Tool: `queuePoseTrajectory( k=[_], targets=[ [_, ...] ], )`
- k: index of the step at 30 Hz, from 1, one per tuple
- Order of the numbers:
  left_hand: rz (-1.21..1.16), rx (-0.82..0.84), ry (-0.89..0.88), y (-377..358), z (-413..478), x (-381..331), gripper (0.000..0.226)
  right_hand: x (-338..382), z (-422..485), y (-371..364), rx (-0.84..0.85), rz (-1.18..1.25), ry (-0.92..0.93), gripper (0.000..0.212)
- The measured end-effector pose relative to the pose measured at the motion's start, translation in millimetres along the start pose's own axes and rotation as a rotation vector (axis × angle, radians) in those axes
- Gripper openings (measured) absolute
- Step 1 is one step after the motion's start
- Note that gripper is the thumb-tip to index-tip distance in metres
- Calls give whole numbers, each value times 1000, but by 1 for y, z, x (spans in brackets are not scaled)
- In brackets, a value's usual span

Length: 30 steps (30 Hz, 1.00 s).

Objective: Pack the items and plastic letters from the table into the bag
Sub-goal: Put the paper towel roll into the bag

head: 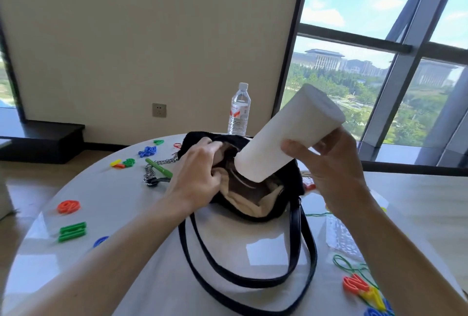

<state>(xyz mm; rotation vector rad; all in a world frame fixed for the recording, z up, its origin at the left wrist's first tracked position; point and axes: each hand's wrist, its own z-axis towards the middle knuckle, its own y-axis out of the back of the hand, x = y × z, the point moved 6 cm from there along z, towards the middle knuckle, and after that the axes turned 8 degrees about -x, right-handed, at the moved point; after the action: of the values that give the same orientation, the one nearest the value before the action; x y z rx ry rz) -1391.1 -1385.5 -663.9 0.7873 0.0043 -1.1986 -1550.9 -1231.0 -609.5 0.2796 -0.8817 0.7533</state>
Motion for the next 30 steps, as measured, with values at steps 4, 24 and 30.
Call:
queuePoseTrajectory(
  k=[4, 24, 30],
  targets=[
    [-88, 13, 2, 1, 8, -10, 37, -18, -15, -19, 88, -196, 54, 60],
    [61, 38, -20, 8, 16, -32, 63, -91, 19, -133, 506, -1758, 625, 37],
    [24, 110, -14, 7, 14, -36, 69, -86, -11, -178, 378, -2368, 224, 83]
  ],
)
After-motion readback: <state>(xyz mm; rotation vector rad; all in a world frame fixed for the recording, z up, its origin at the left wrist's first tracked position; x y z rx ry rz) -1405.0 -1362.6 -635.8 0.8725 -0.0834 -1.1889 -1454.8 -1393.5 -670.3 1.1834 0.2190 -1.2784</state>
